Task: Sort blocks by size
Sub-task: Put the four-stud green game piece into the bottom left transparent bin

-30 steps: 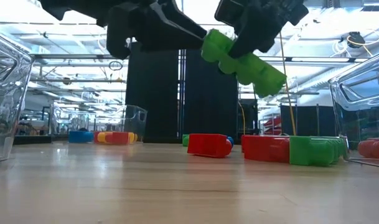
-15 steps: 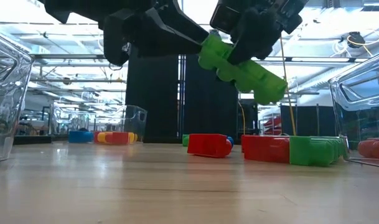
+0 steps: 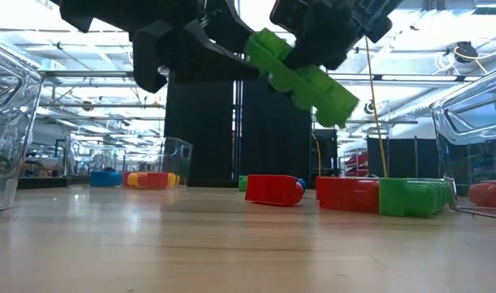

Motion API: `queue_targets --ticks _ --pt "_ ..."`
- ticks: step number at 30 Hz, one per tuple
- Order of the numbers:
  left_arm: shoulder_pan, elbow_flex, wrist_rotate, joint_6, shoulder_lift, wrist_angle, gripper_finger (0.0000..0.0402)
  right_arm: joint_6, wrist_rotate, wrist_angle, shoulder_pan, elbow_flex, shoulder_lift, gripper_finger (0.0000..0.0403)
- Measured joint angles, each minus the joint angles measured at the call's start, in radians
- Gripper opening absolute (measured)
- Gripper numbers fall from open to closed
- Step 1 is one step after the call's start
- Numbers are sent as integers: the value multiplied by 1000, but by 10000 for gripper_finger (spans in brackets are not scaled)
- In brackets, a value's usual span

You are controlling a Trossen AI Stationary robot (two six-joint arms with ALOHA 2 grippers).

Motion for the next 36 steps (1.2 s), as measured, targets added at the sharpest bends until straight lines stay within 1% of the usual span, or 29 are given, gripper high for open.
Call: queue_targets --ticks 6,14,25,31,33,36 --pt "0 0 13 0 0 12 286 -6 0 37 0 0 0 167" --pt "0 0 46 6 0 61 233 -8 1 51 0 0 0 167" --pt "1 0 55 1 0 56 183 3 1 49 0 0 0 168" --pt "-1 0 55 -3 0 55 154 2 7 67 0 0 -1 190" --pt "-2 0 40 -23 0 55 151 0 26 51 -3 7 -1 201" --pt "-3 0 -32 -67 -9 45 150 -3 123 -37 -7 39 -13 213"
